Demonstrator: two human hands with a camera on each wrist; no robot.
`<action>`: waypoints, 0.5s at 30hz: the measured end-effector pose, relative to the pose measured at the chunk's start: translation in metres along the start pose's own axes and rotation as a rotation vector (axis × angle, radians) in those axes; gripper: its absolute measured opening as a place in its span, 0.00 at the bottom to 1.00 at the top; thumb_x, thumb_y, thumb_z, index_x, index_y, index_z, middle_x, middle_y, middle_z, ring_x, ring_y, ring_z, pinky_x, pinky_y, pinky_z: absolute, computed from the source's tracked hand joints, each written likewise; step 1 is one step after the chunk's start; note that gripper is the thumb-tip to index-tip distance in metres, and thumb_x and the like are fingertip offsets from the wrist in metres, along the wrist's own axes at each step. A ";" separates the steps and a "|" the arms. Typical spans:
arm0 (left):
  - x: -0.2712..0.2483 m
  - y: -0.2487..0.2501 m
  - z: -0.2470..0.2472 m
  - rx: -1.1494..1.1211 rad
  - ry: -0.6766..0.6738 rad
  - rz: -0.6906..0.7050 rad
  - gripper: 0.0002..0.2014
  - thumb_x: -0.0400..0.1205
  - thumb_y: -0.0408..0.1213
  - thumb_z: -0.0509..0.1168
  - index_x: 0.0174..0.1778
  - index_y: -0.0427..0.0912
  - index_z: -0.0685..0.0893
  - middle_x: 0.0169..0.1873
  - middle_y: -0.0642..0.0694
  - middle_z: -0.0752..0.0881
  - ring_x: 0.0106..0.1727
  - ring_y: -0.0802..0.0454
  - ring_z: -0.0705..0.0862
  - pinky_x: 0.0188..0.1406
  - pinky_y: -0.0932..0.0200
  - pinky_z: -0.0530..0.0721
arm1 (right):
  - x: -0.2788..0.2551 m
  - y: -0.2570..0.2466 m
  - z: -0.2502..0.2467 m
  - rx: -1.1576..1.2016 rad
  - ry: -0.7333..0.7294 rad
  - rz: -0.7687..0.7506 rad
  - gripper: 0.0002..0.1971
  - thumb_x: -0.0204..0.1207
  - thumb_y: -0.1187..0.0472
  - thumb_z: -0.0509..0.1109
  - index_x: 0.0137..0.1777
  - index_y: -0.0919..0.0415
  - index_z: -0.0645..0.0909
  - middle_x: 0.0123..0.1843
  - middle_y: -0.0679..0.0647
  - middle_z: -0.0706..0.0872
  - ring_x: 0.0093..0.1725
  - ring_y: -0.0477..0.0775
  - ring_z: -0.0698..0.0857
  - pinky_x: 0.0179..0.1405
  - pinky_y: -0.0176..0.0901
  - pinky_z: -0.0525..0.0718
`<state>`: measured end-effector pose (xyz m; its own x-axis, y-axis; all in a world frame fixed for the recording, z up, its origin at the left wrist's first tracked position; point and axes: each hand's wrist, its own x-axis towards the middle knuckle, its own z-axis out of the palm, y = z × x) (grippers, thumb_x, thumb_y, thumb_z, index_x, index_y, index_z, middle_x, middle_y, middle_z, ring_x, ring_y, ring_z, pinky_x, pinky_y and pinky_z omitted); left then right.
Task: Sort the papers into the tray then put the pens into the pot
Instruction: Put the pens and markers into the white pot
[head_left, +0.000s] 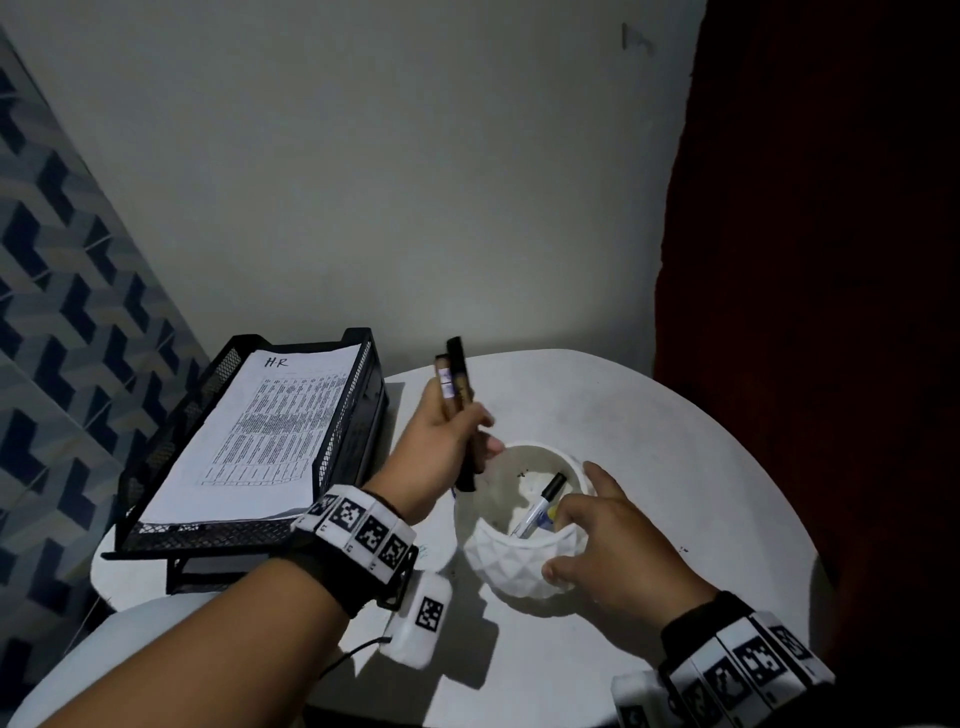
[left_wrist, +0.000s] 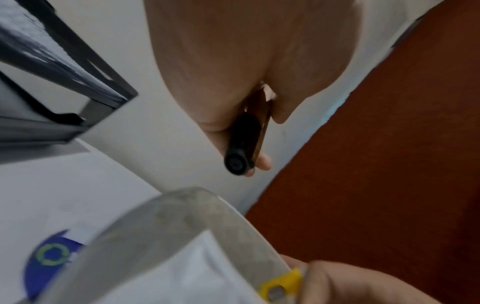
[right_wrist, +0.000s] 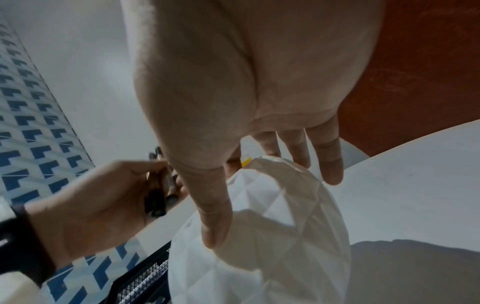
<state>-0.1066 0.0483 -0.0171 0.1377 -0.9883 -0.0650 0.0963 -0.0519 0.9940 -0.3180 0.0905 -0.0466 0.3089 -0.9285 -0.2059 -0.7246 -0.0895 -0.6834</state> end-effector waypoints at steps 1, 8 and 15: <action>-0.006 0.000 0.006 0.008 -0.057 0.021 0.06 0.88 0.27 0.61 0.56 0.41 0.72 0.41 0.36 0.85 0.40 0.40 0.90 0.45 0.40 0.87 | -0.001 0.000 0.002 -0.014 -0.018 0.002 0.14 0.67 0.55 0.86 0.44 0.48 0.82 0.92 0.38 0.51 0.71 0.52 0.79 0.55 0.38 0.74; -0.020 -0.030 0.020 0.381 -0.270 -0.012 0.15 0.74 0.34 0.67 0.54 0.55 0.80 0.51 0.42 0.91 0.54 0.42 0.91 0.58 0.36 0.89 | -0.002 0.000 0.011 -0.057 -0.054 0.001 0.15 0.67 0.53 0.86 0.47 0.53 0.84 0.94 0.41 0.47 0.81 0.51 0.75 0.57 0.41 0.76; -0.018 -0.016 -0.004 0.719 -0.285 0.123 0.27 0.76 0.25 0.67 0.69 0.53 0.82 0.69 0.52 0.83 0.71 0.54 0.81 0.75 0.57 0.78 | 0.001 0.000 0.005 0.027 0.007 0.017 0.11 0.68 0.59 0.87 0.45 0.54 0.87 0.93 0.39 0.52 0.63 0.43 0.74 0.38 0.18 0.73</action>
<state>-0.1064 0.0678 -0.0326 -0.1616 -0.9866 -0.0219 -0.5790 0.0769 0.8117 -0.3146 0.0910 -0.0505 0.2919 -0.9325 -0.2127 -0.7128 -0.0638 -0.6985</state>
